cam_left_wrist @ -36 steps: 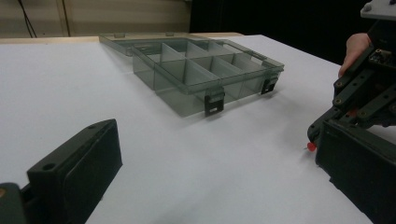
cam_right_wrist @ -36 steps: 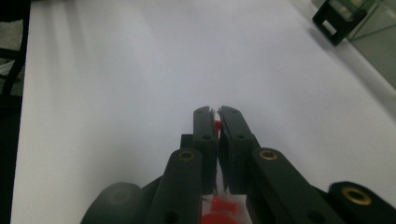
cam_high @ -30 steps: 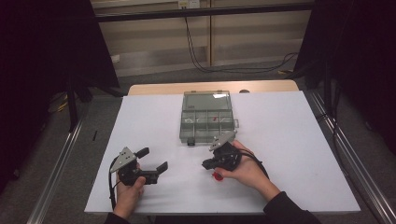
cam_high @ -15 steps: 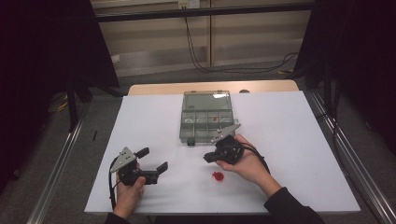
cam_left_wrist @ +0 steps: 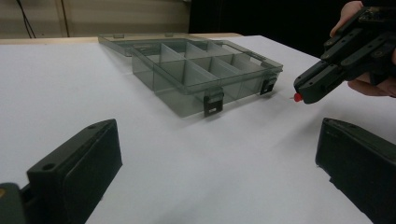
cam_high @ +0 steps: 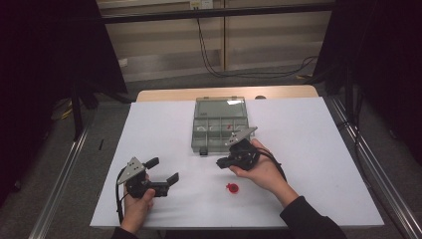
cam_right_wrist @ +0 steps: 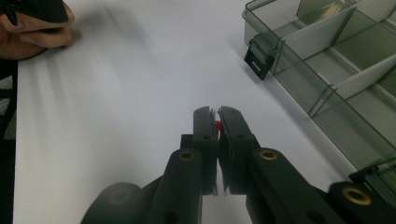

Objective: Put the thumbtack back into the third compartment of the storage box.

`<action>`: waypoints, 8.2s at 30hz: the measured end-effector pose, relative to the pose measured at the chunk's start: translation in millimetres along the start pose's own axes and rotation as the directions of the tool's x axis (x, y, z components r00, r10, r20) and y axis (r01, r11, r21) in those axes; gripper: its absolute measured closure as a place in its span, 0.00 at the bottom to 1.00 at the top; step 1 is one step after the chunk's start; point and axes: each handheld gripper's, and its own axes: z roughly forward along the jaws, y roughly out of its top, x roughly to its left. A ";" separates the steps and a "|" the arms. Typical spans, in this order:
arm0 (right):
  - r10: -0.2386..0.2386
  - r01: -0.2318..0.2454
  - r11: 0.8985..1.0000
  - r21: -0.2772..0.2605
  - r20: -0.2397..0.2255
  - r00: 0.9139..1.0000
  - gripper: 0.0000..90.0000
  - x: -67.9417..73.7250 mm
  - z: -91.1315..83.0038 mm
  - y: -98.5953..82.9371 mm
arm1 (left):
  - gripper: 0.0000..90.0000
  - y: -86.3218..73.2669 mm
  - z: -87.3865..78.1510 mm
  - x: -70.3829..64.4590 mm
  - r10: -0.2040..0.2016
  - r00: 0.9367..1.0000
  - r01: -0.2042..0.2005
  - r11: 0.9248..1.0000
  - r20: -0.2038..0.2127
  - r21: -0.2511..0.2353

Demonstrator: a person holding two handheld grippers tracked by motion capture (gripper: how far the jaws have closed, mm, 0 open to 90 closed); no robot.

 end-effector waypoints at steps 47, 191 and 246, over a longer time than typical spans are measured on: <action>0.185 -0.175 0.981 -0.084 0.142 0.972 0.96 -67.7 -4.8 45.2 | 0.00 0.0 -0.5 0.5 0.002 1.000 -0.002 1.000 0.008 0.000; 0.033 -0.042 0.996 0.082 0.107 0.994 1.00 48.0 12.8 -45.7 | 0.00 -0.1 0.7 -0.3 0.000 1.000 0.000 1.000 0.004 0.000; 0.111 -0.111 0.994 -0.009 0.143 0.983 0.98 6.9 16.2 -17.7 | 0.00 0.0 0.2 0.1 -0.004 1.000 0.004 1.000 0.008 -0.002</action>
